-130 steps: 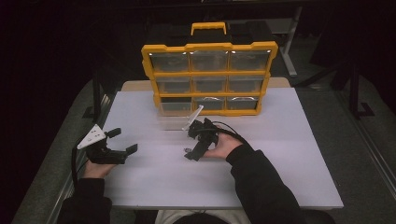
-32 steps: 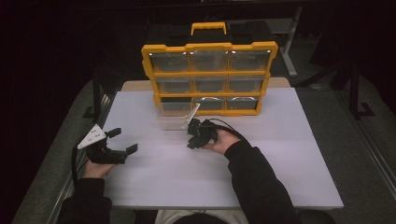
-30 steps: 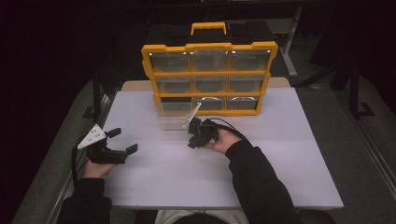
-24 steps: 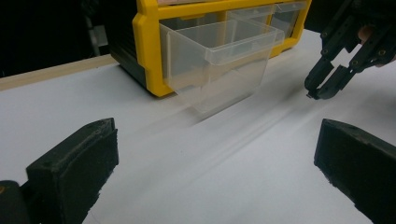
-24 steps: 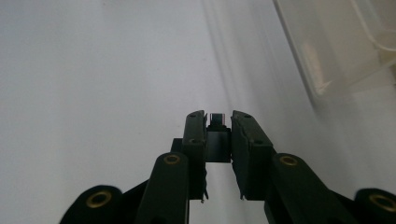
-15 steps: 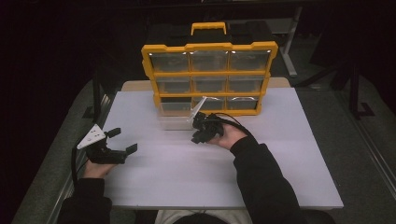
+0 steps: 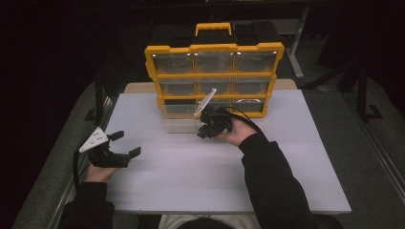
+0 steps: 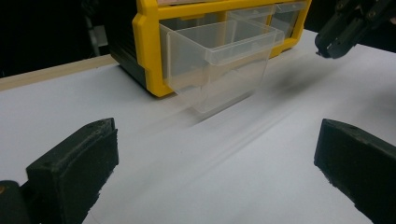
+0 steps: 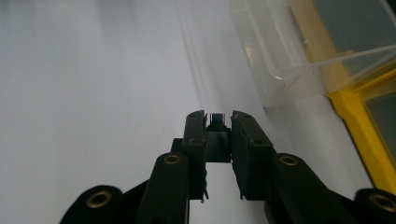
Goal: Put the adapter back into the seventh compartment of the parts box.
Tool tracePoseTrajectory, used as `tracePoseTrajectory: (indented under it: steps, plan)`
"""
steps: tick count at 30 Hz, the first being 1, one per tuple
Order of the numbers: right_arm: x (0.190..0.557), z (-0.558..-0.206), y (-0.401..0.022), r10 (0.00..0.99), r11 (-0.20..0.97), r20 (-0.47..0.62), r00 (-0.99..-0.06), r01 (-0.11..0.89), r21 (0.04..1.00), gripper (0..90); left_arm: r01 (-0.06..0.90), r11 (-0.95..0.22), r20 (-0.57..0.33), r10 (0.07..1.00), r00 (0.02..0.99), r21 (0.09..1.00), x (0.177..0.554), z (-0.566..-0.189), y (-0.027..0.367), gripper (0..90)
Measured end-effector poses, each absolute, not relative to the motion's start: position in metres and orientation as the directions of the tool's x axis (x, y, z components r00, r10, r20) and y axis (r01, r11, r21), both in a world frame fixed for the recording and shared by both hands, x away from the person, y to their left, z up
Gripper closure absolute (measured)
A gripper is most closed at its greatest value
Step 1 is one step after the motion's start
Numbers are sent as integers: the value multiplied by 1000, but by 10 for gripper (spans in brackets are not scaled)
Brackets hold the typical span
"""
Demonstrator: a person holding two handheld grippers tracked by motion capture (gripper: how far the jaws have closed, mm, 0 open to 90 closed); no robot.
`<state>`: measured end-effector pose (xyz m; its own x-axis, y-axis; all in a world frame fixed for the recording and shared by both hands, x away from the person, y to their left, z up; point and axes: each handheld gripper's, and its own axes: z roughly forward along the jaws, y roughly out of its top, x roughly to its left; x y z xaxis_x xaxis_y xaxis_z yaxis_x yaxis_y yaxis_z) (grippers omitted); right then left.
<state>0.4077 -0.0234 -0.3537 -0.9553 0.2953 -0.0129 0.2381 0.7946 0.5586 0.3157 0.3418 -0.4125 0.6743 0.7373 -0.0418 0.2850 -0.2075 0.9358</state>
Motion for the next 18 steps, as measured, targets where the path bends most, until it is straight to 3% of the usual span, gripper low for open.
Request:
tracePoseTrajectory:
  steps: [18]
  plan:
    - [417, -321, -22, 298, 799, -58, -953, 216, 561, 749, 285, -207, -44, 735, 677, 936, 316, -413, 342, 0]
